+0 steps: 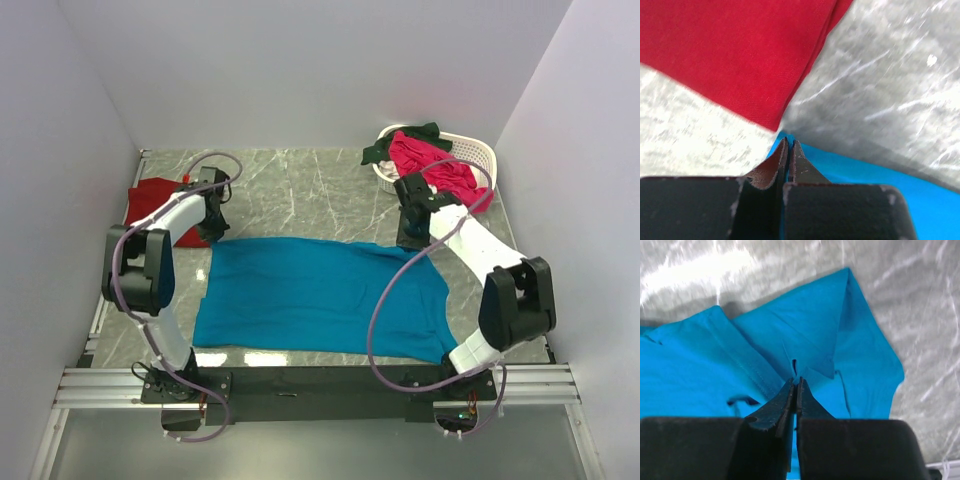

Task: Fold and stack the t-shirts
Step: Fold the tshirt

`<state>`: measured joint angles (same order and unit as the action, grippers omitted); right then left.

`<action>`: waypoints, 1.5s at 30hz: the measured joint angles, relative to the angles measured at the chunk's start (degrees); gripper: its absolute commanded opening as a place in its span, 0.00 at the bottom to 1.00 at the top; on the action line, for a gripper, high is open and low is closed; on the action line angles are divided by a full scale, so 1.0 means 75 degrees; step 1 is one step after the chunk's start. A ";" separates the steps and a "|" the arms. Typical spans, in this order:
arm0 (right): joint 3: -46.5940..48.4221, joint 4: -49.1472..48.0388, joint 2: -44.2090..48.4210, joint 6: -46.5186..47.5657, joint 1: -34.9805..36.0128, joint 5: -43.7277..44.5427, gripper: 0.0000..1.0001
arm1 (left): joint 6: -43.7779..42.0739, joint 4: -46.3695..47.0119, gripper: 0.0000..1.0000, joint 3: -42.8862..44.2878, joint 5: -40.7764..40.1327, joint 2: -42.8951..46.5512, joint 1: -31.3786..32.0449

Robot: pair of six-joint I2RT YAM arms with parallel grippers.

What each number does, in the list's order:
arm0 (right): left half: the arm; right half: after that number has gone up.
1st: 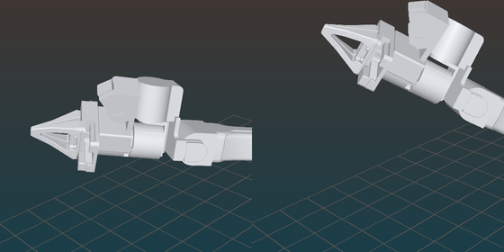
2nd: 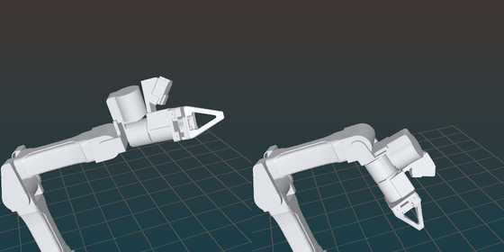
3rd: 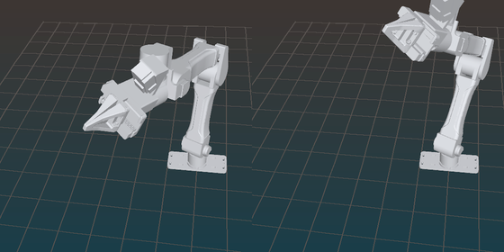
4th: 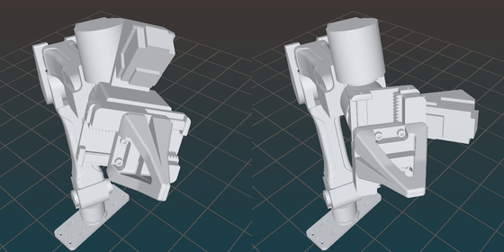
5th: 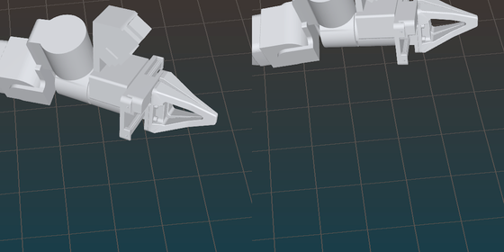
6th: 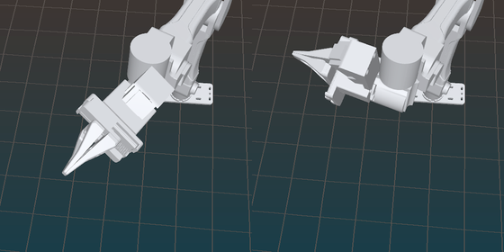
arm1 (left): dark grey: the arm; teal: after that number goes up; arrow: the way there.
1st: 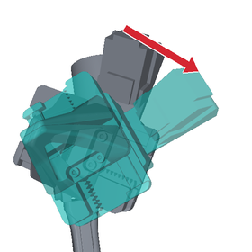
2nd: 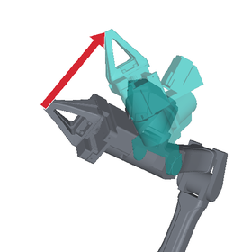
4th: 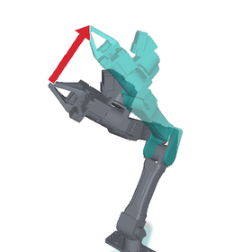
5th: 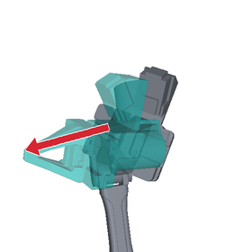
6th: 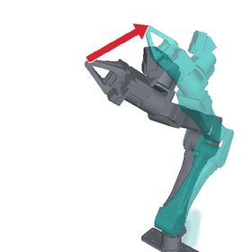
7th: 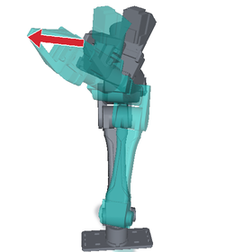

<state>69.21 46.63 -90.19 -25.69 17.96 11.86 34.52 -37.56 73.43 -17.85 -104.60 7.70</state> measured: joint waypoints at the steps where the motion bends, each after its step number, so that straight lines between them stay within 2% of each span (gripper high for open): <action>1: -0.0073 0.0026 0.0099 -0.0029 0.0032 0.0009 0.00 | -0.0003 -0.0023 0.01 -0.0102 0.0000 0.0140 0.0000; 11: -0.0717 0.0688 0.1166 -0.0323 0.0428 0.0137 0.00 | -0.0006 -0.0181 0.01 -0.0988 -0.0003 0.1198 0.0000; 22: -0.1105 0.1585 0.1906 -0.0723 0.0898 0.0254 0.00 | -0.0122 -0.0393 0.01 -0.1542 -0.0175 0.1413 0.0236; 33: -0.1323 0.1950 0.1996 -0.1064 0.1463 0.0236 0.00 | -0.0117 -0.0577 0.01 -0.1676 -0.0656 0.1472 0.0653; 45: -0.1597 0.2229 0.1996 -0.1323 0.1588 0.0303 0.00 | 0.0149 -0.0994 0.01 -0.2098 -0.1035 0.1795 0.0720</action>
<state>57.23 63.35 -75.22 -35.62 29.87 14.13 35.64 -45.01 57.69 -25.61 -91.13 13.10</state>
